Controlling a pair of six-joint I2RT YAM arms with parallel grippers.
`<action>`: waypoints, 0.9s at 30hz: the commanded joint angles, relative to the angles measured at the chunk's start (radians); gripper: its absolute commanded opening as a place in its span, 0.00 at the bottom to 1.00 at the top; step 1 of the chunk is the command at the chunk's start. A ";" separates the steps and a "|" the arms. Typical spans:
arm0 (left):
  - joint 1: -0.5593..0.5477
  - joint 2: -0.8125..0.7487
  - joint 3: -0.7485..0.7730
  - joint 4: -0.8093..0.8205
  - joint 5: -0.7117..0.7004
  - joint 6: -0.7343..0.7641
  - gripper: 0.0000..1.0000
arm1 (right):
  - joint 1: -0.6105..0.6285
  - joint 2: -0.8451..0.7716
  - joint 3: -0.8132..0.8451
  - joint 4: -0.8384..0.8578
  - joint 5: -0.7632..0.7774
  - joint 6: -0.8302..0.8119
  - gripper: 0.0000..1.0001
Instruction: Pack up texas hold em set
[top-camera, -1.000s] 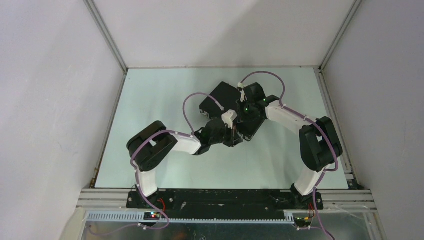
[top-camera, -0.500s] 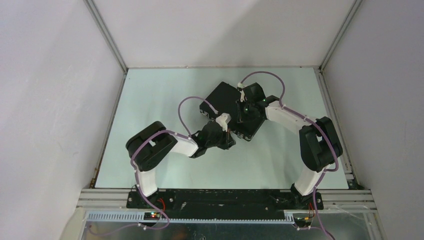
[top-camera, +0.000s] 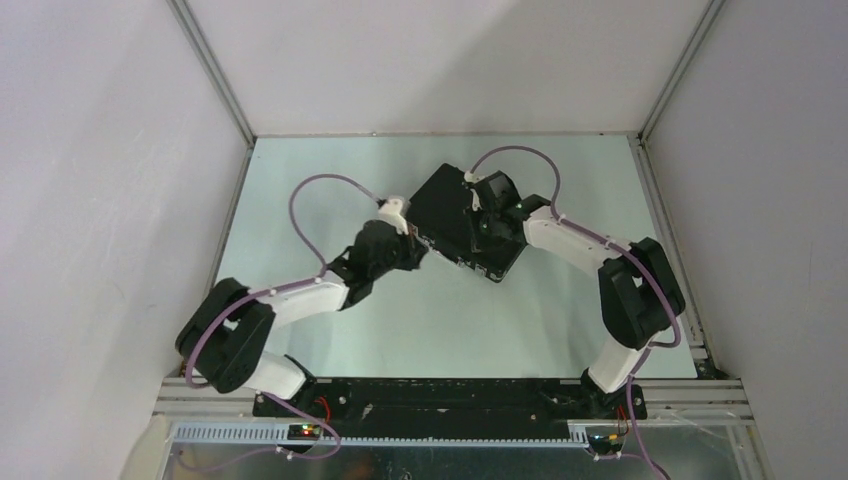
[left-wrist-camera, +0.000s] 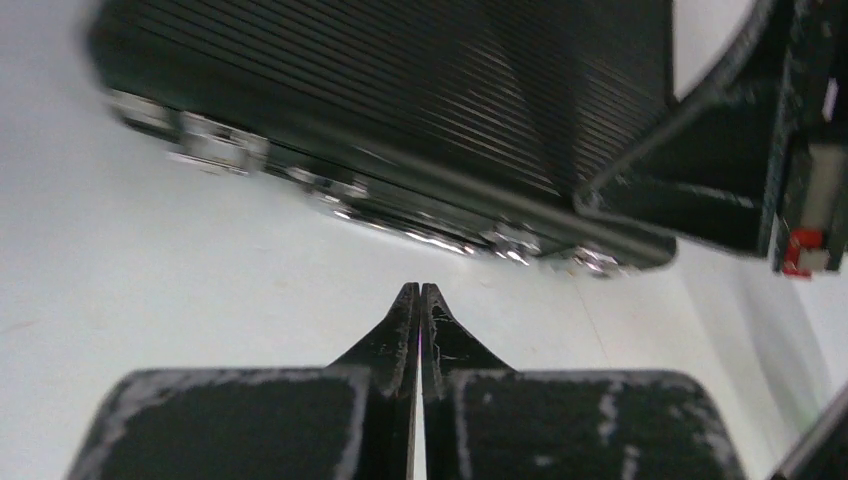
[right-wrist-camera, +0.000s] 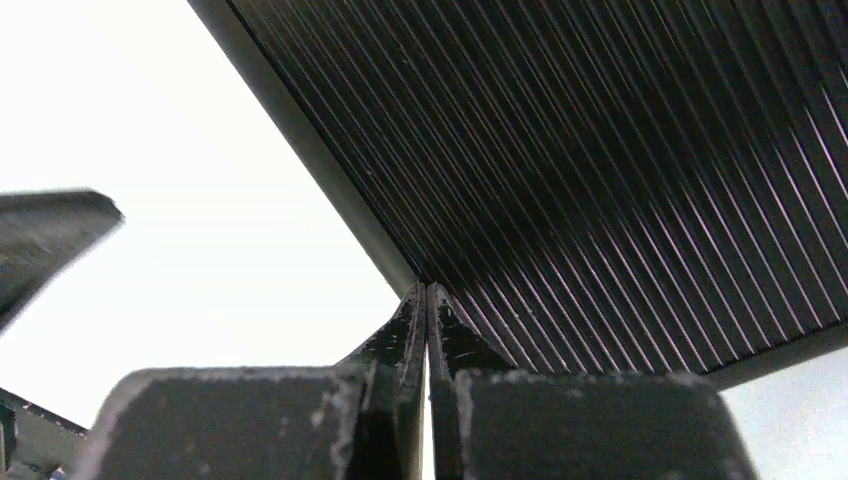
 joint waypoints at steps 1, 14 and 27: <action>0.093 -0.042 0.033 -0.093 -0.025 0.037 0.00 | 0.008 0.072 0.098 -0.008 0.001 -0.009 0.00; 0.205 0.160 0.288 -0.300 -0.075 0.021 0.00 | 0.019 0.291 0.311 -0.083 0.023 -0.030 0.00; 0.211 0.323 0.317 -0.330 -0.113 -0.004 0.00 | 0.018 0.300 0.289 -0.061 0.010 -0.028 0.00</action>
